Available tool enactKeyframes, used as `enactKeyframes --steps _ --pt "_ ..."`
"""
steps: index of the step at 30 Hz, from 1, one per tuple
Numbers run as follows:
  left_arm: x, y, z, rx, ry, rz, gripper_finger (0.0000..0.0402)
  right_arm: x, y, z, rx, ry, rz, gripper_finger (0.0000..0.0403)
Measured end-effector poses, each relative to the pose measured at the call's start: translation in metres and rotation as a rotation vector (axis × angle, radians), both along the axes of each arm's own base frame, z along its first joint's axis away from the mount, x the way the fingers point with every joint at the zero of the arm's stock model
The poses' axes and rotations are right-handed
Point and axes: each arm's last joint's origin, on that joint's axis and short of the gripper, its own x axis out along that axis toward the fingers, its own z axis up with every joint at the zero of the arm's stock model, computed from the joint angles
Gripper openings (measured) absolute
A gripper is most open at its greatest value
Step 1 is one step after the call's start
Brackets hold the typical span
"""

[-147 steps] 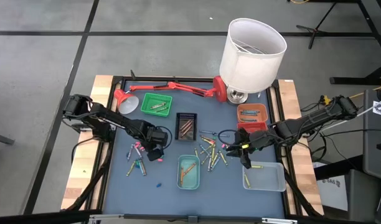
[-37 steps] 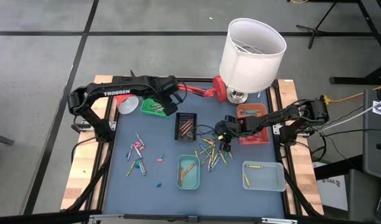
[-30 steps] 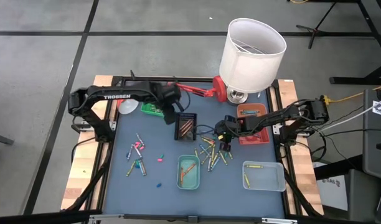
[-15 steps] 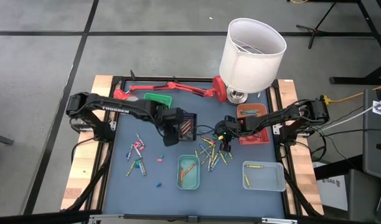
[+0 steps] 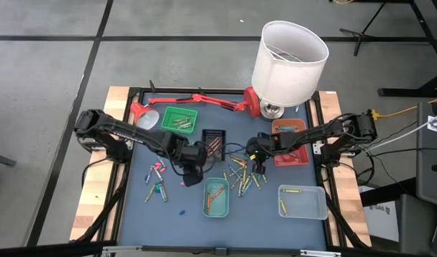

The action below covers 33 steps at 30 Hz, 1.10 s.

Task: Sort crayons
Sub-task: Put the purple crayon into the red bin

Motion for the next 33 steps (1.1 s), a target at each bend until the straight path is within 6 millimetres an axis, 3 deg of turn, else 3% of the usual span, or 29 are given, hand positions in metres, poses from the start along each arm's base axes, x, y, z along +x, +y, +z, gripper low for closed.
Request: enactKeyframes --steps 11,21,26,33 --pt "-0.014 -0.039 -0.001 -0.028 0.044 0.001 0.0089 0.011 0.002 0.037 0.053 0.137 0.071 0.0014" --pt "-0.038 -0.062 -0.004 -0.002 0.175 0.054 0.0089 0.018 0.005 0.078 0.139 0.210 0.114 0.0014" --pt "-0.048 -0.072 -0.005 0.000 0.211 0.112 0.0089 0.008 0.005 0.096 0.137 0.229 0.123 0.0013" --pt "-0.063 -0.087 -0.020 -0.022 0.255 0.255 0.0089 -0.022 0.005 0.128 0.127 0.195 0.112 0.0013"
